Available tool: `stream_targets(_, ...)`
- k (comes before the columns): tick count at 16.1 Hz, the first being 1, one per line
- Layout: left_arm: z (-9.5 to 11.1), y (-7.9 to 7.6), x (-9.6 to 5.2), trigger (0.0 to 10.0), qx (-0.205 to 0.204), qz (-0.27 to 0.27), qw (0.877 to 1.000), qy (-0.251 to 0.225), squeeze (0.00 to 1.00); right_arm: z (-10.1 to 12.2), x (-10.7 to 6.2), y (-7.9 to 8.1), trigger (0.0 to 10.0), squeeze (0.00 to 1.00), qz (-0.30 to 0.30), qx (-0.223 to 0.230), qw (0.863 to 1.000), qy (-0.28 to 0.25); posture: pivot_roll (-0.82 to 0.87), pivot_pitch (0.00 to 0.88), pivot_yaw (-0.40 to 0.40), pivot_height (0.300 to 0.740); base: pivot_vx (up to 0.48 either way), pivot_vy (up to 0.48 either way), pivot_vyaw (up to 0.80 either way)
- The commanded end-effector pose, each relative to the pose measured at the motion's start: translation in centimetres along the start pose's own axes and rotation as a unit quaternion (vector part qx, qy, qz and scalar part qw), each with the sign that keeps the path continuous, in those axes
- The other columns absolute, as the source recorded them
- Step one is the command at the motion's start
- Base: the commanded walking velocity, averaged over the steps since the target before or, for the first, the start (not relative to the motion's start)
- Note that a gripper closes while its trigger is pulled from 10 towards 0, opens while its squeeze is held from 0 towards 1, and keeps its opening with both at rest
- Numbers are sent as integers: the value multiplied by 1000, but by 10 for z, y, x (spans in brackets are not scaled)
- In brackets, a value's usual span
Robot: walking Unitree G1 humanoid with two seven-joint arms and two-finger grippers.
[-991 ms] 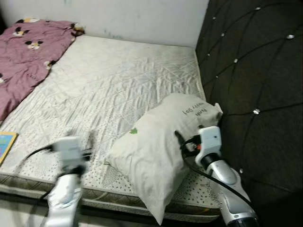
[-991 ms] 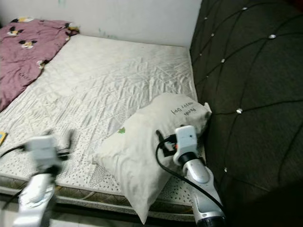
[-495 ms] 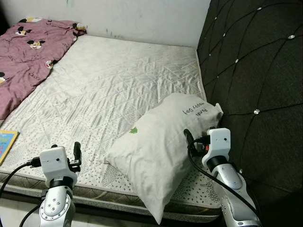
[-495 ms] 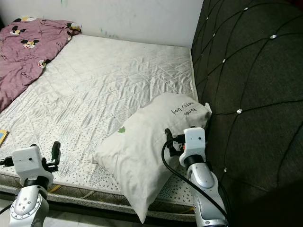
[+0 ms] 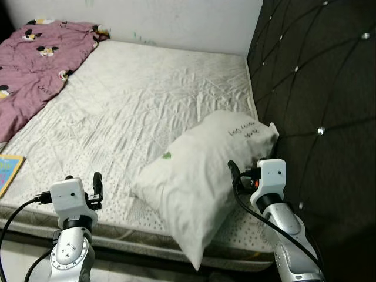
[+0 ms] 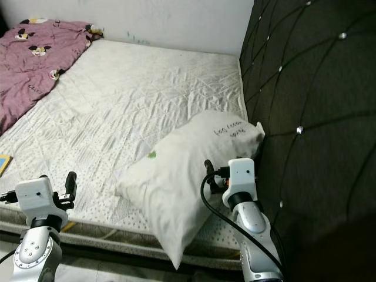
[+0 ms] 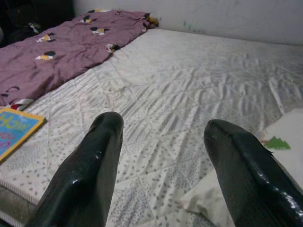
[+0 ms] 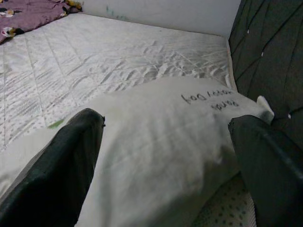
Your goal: Clean up the room
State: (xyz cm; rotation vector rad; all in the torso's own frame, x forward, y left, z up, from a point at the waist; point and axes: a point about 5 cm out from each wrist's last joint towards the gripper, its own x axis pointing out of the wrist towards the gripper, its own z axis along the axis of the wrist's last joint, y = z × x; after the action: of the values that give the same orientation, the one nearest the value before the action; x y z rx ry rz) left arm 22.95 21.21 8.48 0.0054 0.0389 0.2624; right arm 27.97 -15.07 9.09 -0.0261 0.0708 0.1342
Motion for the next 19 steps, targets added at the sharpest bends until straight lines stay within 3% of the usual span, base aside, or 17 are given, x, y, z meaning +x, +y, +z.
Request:
stream_targets(1,-1,-1,-1,10000,1,-7,1000,6,0,3,0,-1,10000,0,4,-3,1000,-3,-21,77,-32,628,0,0,0)
stream_targets(11,0,-3,0,10000,2,-5,1000,5,0,1,3,1,10000,0,15,-9,1000,5,-18,76,-34,628,0,0,0)
stream_targets(19,0,-5,0,10000,0,-6,1000,5,0,-1,3,3,10000,0,26,-13,1000,8,-17,71,-37,544,0,0,0)
